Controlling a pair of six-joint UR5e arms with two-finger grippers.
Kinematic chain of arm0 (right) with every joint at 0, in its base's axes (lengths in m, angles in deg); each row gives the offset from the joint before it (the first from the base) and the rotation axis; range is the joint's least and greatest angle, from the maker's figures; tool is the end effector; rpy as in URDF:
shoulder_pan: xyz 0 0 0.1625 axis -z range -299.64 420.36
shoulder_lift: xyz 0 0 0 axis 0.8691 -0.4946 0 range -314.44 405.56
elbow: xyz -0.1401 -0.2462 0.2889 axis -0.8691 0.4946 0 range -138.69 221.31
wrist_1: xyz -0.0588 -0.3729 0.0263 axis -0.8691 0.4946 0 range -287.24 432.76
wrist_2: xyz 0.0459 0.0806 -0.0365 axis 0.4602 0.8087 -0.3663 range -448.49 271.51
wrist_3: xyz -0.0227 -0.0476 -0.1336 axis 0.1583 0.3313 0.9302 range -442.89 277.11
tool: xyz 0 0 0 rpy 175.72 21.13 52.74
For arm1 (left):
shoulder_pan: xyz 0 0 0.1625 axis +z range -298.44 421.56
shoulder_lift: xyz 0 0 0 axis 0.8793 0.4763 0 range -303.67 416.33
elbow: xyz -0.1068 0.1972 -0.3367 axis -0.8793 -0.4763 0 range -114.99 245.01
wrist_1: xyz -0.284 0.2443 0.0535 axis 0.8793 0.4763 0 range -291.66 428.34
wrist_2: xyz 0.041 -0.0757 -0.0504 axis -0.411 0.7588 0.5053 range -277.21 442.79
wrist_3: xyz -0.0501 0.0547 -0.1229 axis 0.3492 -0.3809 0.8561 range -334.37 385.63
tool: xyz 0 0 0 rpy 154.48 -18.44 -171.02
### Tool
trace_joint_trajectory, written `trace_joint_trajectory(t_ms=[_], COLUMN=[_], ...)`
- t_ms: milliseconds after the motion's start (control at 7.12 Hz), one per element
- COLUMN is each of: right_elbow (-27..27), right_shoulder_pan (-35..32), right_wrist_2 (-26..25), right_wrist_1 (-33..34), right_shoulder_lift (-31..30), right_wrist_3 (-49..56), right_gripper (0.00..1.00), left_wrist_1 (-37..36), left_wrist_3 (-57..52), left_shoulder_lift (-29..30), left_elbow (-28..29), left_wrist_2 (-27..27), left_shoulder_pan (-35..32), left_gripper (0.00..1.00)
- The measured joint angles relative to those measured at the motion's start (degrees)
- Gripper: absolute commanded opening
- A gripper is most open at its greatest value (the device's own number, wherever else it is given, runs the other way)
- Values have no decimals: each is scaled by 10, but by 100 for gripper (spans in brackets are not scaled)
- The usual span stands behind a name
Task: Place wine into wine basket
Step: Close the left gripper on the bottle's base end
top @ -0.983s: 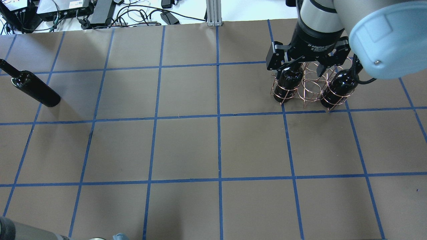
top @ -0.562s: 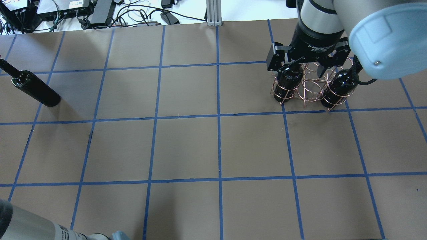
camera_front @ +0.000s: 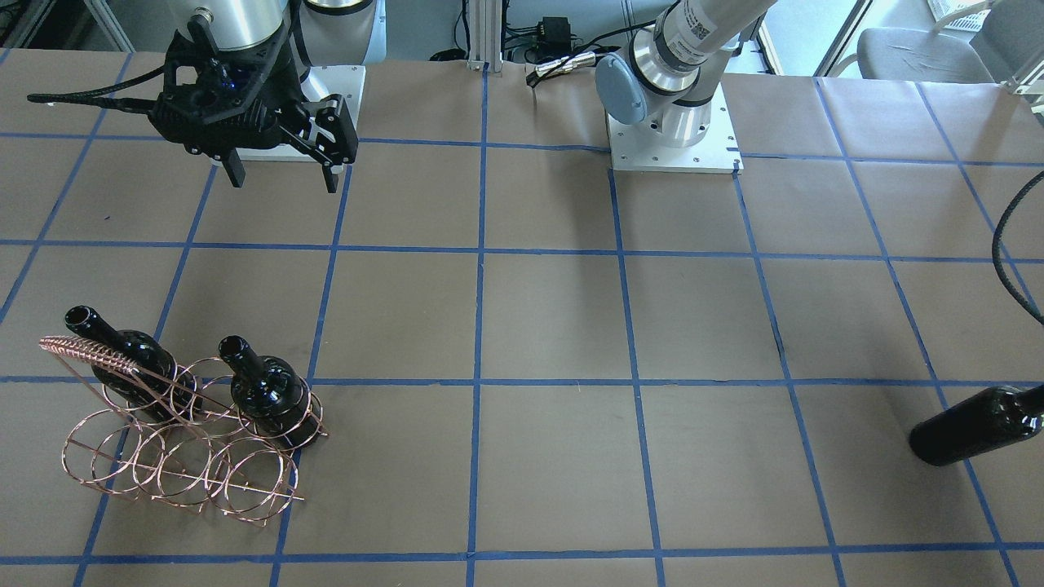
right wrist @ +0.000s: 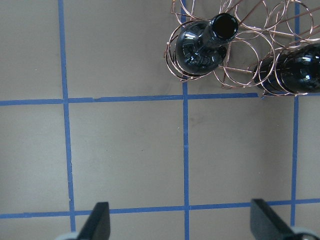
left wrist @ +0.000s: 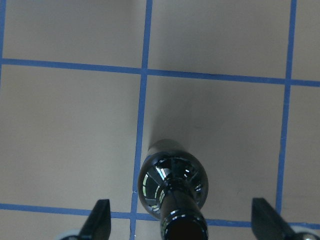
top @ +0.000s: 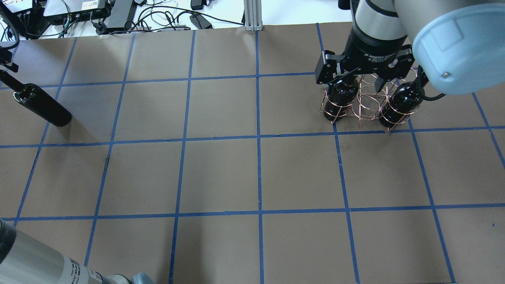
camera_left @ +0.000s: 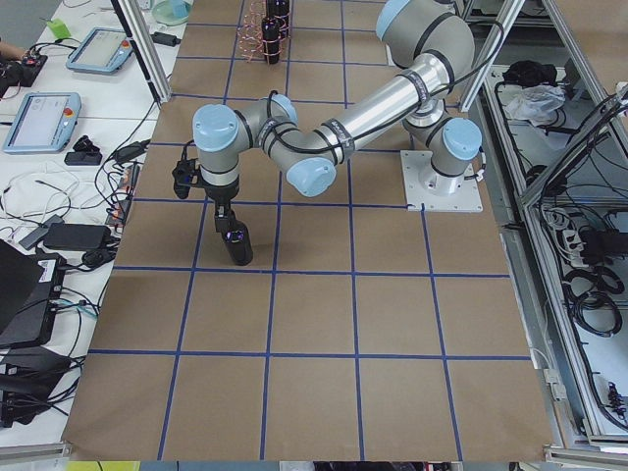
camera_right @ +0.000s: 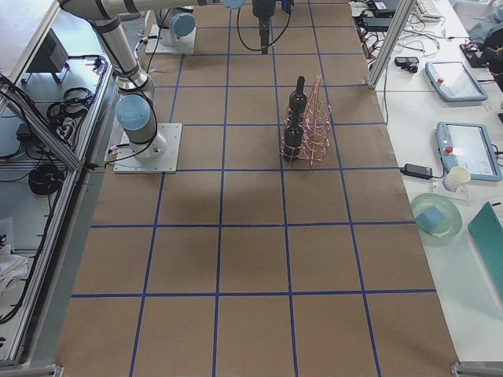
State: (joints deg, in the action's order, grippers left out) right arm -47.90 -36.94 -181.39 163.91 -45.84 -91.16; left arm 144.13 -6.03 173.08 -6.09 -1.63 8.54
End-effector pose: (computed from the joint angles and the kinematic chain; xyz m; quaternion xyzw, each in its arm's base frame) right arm 0.1824 -0.4322 0.4432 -0.0092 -0.9992 0.0322 0.0211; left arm 0.2721 -0.6061 0.3444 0.0436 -0.9963 0.0731 0.0090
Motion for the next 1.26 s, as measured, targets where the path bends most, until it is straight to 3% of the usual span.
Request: trace_joint_trajectory(t_ms=[421, 1264], right_elbow=[0, 0], right_shoulder_pan=[0, 0], right_wrist_2=[0, 0], right_wrist_1=[0, 0], right_shoulder_lift=[0, 0], right_wrist_3=[0, 0], right_gripper=[100, 100], left_wrist_1=[-2, -5], left_wrist_3=[4, -1], left_shoulder_lift=[10, 9], left_elbow=[-9, -22], left_wrist_2=[6, -13], left_shoulder_pan=[-3, -4], left_gripper=[76, 67])
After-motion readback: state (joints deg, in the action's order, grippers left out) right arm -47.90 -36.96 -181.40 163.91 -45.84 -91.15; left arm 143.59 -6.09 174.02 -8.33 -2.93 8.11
